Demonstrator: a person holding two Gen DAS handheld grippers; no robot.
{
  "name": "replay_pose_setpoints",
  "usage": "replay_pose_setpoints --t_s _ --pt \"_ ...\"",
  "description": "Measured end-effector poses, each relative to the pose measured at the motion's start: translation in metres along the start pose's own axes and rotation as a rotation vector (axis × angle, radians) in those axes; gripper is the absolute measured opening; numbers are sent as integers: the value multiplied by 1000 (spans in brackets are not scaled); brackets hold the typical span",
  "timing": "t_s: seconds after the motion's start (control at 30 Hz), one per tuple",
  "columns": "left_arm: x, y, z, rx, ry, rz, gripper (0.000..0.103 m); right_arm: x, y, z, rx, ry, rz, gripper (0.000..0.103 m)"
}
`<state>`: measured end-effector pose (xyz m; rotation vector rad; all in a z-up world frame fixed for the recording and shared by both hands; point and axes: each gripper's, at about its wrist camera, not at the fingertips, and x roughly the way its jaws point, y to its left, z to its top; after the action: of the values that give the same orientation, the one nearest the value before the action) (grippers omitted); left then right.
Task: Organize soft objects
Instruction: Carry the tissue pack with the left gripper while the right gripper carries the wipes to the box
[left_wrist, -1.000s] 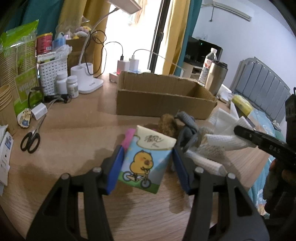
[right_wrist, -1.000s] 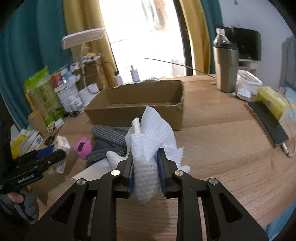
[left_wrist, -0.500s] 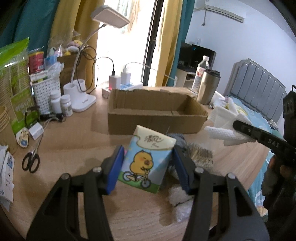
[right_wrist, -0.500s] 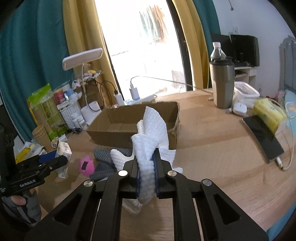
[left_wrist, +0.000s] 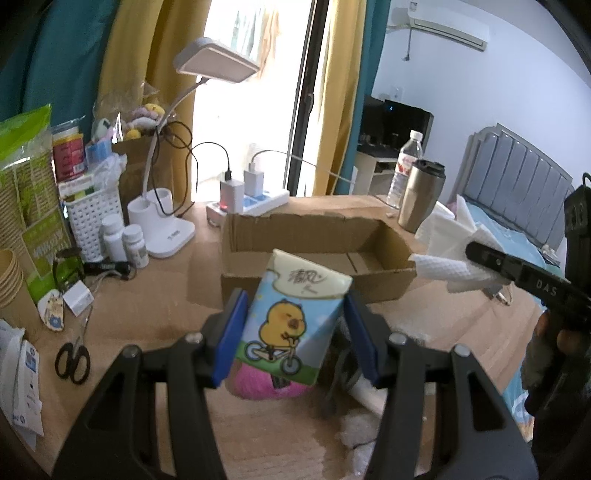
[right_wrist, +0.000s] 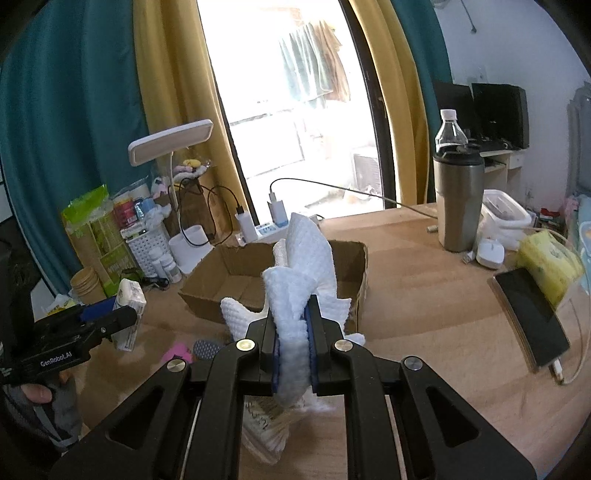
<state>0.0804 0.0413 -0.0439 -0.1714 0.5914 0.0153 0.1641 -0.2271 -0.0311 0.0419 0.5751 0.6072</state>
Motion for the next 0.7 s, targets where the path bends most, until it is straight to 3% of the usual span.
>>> replay_pose_setpoints --t_s 0.7 --pt "43 -17 36 36 8 -40 55 38 -19 30 0 -3 20 13"
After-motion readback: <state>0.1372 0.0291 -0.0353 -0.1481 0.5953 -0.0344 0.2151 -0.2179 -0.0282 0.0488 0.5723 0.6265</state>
